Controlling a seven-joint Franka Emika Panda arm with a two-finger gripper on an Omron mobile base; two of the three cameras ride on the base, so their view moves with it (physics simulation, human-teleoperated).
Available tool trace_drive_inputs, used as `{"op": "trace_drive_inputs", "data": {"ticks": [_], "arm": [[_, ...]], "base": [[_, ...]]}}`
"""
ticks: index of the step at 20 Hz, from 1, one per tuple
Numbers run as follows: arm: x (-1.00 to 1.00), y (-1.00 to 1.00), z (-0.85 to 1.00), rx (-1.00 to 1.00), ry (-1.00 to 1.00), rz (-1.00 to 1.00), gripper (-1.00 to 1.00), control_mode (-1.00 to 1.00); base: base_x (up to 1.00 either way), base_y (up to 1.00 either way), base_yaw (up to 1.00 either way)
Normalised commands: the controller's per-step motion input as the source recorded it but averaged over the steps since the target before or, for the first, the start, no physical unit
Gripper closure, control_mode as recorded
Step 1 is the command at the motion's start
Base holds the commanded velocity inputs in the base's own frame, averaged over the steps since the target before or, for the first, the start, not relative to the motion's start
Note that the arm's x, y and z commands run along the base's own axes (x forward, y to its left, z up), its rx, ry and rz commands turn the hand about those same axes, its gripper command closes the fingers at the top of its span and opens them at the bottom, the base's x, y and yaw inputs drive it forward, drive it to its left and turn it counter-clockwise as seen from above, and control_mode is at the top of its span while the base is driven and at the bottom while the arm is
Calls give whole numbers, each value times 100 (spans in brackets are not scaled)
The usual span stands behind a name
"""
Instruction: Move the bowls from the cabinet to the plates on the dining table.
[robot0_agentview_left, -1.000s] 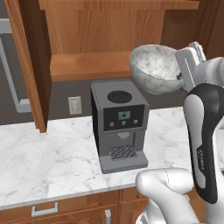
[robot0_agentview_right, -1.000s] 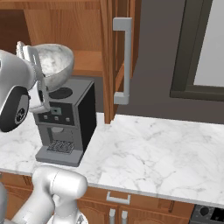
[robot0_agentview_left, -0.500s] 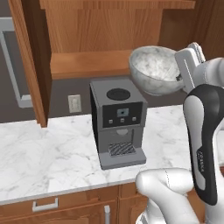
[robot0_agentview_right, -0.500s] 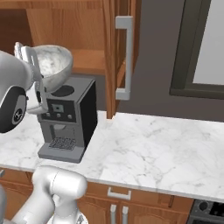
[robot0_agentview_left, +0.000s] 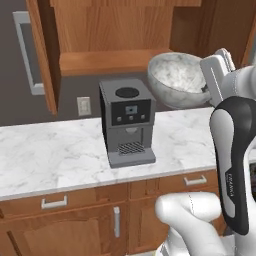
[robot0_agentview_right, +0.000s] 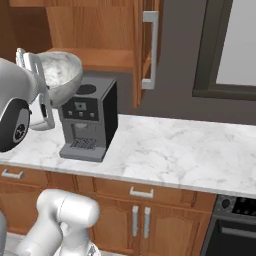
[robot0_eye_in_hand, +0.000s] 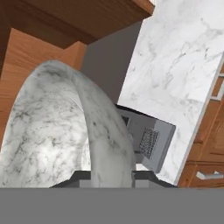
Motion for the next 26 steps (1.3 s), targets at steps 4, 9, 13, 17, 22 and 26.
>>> {"op": "trace_drive_inputs", "data": {"ticks": [4, 9, 13, 17, 22, 26], "arm": [[0, 0, 0, 0, 0, 0, 100, 100], [0, 0, 0, 0, 0, 0, 100, 100], [0, 0, 0, 0, 0, 0, 100, 100], [0, 0, 0, 0, 0, 0, 100, 100], [0, 0, 0, 0, 0, 0, 100, 100], [0, 0, 0, 0, 0, 0, 100, 100]], "base": [[-62, 5, 0], [-62, 6, 0], [-62, 6, 0], [-62, 6, 0], [-62, 6, 0], [-62, 5, 0]]}}
